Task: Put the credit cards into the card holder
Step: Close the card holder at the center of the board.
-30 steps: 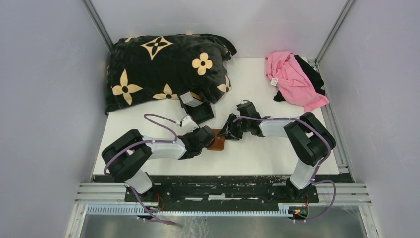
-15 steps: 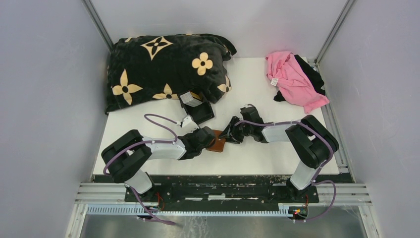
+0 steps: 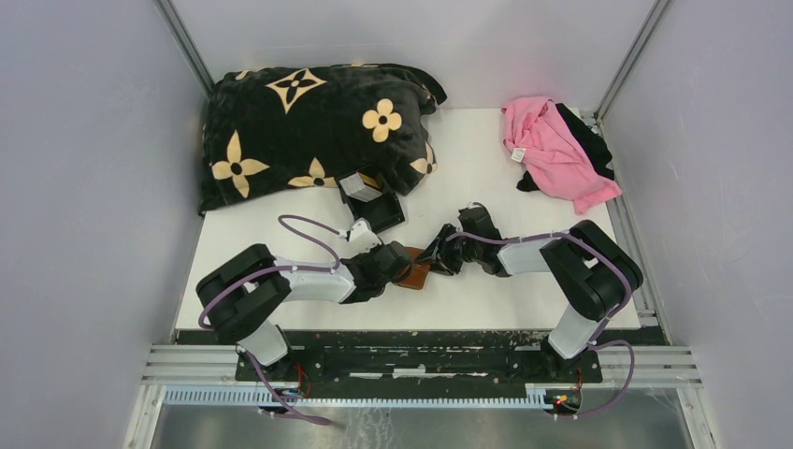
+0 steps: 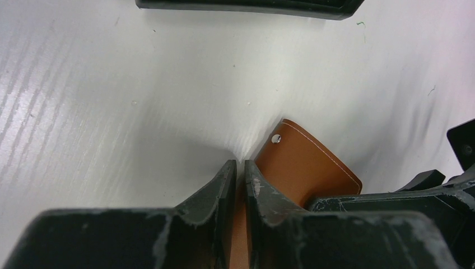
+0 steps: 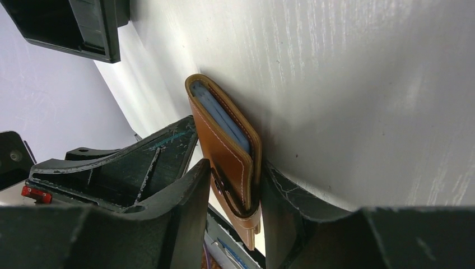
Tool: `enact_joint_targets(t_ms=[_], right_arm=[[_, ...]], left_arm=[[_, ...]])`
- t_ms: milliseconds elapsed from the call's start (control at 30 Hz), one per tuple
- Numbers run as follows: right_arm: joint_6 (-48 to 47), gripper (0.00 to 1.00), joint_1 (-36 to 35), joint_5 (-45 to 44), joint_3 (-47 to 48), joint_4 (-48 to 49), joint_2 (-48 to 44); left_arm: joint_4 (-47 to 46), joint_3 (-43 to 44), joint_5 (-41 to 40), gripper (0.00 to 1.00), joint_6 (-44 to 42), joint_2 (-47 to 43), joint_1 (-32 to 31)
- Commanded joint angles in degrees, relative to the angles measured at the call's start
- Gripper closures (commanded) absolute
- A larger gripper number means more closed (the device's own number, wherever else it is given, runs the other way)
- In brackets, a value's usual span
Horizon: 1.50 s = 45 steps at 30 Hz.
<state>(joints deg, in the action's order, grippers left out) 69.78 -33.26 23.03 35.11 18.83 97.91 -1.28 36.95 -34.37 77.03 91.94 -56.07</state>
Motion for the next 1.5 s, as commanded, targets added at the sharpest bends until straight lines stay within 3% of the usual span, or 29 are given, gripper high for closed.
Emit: enact_joint_targets(t_ms=[0,667,967,1067,1167,1467], right_arm=[[-2.7,0.56,-0.4,-4.9,-2.9,-9.2,1.2],[-5.5,0.64,-0.6,-7.8,-3.0,-8.8,3.1],[-8.8,0.77,-3.8,-11.0,1.3,-11.3,6.1],[-12.7,0.61,-4.3,-10.9,4.9,-16.2,6.4],[-16.2,0.52,-4.3,-12.4,7.6,-20.3,3.8],[-24.7,0.44,-3.3,-17.7,16.2,-32.6,0.8]], left_arm=[[12.1,-2.9,7.5,0.79,-0.7,4.9,-1.4],[12.0,-0.8,8.0,0.8,0.8,7.4,-3.9],[12.3,0.0,8.8,0.8,1.1,8.4,-5.6],[12.8,0.0,8.1,0.81,1.3,8.0,-5.6],[13.0,-0.1,7.0,0.8,1.5,6.8,-5.5],[14.3,-0.6,2.8,0.78,1.7,1.9,-4.5]])
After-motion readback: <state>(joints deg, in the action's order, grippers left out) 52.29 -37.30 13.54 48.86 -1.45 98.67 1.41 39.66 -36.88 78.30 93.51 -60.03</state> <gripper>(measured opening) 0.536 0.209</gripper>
